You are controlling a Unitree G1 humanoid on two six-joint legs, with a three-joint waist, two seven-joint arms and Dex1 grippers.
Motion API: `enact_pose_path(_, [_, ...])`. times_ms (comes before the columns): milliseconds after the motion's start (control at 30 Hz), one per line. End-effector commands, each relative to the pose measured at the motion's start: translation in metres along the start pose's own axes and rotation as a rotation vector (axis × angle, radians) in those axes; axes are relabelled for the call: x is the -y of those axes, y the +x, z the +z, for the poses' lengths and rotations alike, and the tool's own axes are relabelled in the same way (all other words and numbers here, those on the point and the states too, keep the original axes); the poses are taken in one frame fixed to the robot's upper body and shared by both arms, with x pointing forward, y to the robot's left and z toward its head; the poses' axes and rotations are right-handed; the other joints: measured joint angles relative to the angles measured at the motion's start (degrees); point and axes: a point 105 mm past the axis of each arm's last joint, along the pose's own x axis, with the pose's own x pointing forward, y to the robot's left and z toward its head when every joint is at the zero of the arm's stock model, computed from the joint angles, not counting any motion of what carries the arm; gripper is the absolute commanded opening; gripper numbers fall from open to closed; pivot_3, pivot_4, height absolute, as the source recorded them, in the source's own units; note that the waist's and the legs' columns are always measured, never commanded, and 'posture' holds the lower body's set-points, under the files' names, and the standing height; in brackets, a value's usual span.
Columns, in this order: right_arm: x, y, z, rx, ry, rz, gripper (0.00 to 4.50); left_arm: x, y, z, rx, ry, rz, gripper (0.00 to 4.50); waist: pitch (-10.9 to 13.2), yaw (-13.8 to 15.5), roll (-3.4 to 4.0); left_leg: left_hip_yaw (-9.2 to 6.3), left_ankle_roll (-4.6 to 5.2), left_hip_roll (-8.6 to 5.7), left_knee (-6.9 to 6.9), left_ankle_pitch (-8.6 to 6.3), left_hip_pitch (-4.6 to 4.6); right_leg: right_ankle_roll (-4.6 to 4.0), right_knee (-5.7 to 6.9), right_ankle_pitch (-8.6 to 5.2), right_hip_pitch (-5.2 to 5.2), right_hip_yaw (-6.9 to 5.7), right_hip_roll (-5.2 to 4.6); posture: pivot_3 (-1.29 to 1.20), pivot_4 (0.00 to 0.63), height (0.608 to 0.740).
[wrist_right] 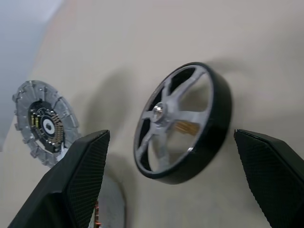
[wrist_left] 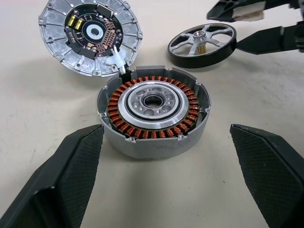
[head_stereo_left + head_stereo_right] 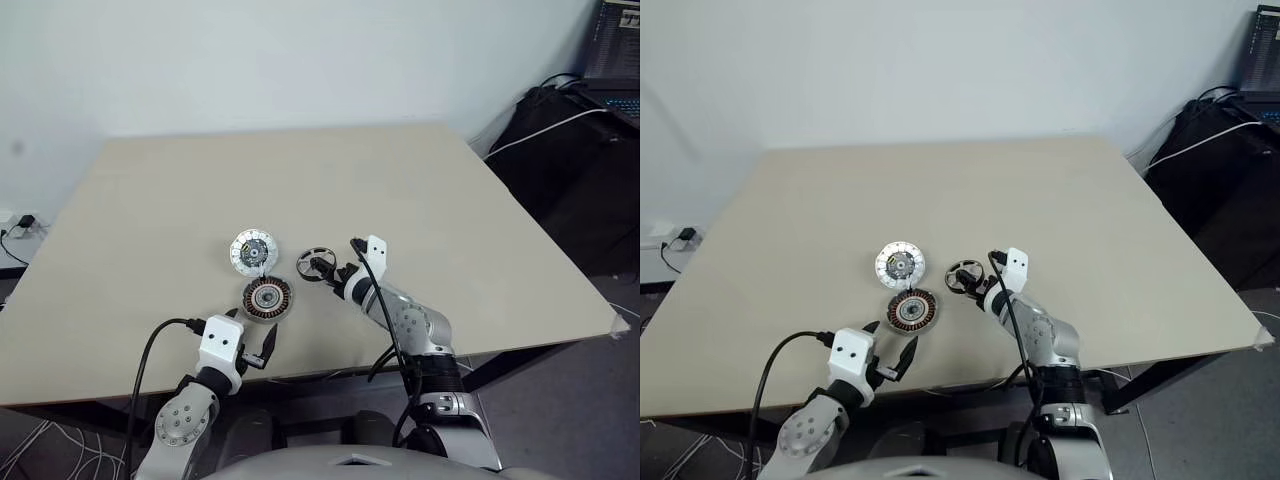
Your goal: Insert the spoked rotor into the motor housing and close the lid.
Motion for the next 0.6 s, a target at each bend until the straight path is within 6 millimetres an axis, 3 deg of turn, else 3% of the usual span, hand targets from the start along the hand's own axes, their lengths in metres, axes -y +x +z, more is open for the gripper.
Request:
enact_pose_path(33, [-0.023, 0.007, -0.008, 0.001, 0.086, 0.083, 4.30, -0.003, 0.001, 0.008, 0.044, 0.008, 0.009, 4.50, 0.00, 0.00, 0.00, 0.00, 0.00, 0.00, 0.00, 0.00, 0.00, 0.00, 0.00, 0.00, 0.00, 0.00, 0.00, 0.00, 0.000, 0.740])
enact_pose_path(100, [-0.022, 0.008, -0.009, -0.001, 0.110, 0.085, 3.90, -0.004, 0.001, 0.006, 0.044, 0.009, 0.008, 4.50, 0.00, 0.00, 0.00, 0.00, 0.00, 0.00, 0.00, 0.00, 0.00, 0.01, -0.01, 0.00, 0.01, 0.00, 0.00, 0.00, 0.000, 0.740])
enact_pose_path(433, [-0.013, 0.007, -0.011, -0.005, 0.125, 0.057, 0.59, -0.004, 0.004, 0.000, 0.044, 0.014, 0.001, 4.50, 0.00, -0.02, 0.01, 0.00, 0.00, 0.00, 0.00, 0.00, 0.02, 0.01, 0.01, 0.01, 0.01, 0.00, 0.01, 0.00, 0.000, 0.740])
enact_pose_path(467, [-0.013, 0.005, -0.011, -0.002, 0.128, 0.060, 0.37, -0.003, 0.004, 0.000, 0.044, 0.013, -0.001, 4.50, 0.00, -0.02, 0.00, 0.00, 0.00, 0.00, 0.00, 0.00, 0.02, 0.01, 0.00, 0.01, 0.01, 0.00, 0.01, 0.00, 0.000, 0.740])
enact_pose_path(600, [-0.016, -0.005, -0.006, 0.019, 0.141, 0.105, 0.37, -0.002, 0.003, -0.001, 0.047, 0.010, -0.002, 4.50, 0.00, 0.06, 0.01, 0.00, 0.00, 0.00, 0.00, 0.00, -0.01, 0.00, -0.01, 0.01, 0.01, 0.00, -0.01, 0.00, 0.000, 0.740])
